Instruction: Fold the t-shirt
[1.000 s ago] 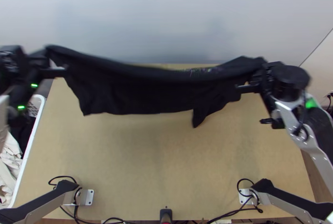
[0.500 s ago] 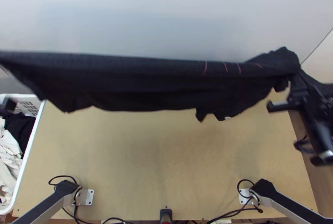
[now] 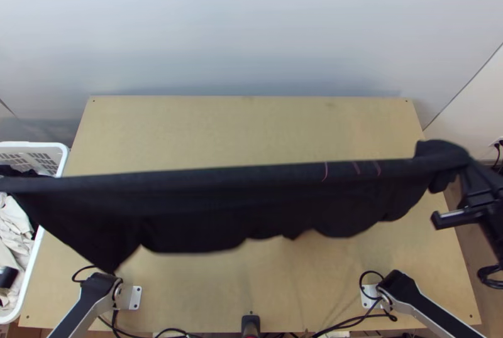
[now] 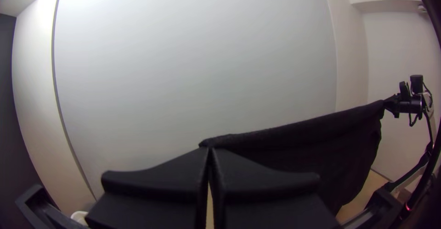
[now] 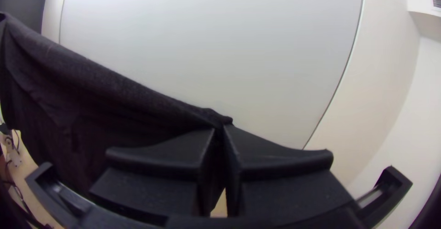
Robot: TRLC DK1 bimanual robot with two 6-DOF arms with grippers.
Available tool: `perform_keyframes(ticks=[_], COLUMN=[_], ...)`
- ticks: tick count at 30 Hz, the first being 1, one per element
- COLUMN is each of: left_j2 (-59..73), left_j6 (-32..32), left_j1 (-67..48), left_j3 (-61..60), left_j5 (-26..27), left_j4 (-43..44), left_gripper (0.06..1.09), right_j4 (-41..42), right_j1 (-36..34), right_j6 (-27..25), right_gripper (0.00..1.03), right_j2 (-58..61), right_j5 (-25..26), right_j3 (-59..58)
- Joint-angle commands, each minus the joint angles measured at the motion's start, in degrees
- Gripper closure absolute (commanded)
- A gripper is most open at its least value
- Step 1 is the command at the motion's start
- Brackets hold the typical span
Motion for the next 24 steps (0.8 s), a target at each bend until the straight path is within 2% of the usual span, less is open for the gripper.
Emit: perform_keyframes(ticks=[1, 7, 14, 19, 24], left_j2=[-6.95, -10.55, -10.81, -9.32, -4.13], left_j6=[-0.88, -1.15, -0.88, 0.52, -1.06], left_j1=[4.28, 4.64, 4.64, 6.75, 8.5], left_j3=[-16.61, -37.53, -53.0, -61.43, -66.44], left_j5=[5.34, 5.25, 5.16, 4.72, 4.37], left_j4=[2.56, 16.53, 26.9, 36.74, 45.53], left_gripper=[1.05, 1.05, 1.05, 1.05, 1.05], right_j4=[-1.58, 4.4, 14.5, 25.67, 34.9], right_j1=[0.1, 0.19, -0.52, -5.61, -15.11], right_j6=[5.5, 5.59, 4.27, 2.95, 4.44], right_gripper=[1.0, 1.0, 1.0, 1.0, 1.0], right_j2=[-3.83, -3.66, -3.48, -0.58, 5.92], right_j5=[-1.45, -1.36, -1.45, -4.61, -11.11], right_j3=[-9.87, -19.19, -33.08, -39.41, -42.57])
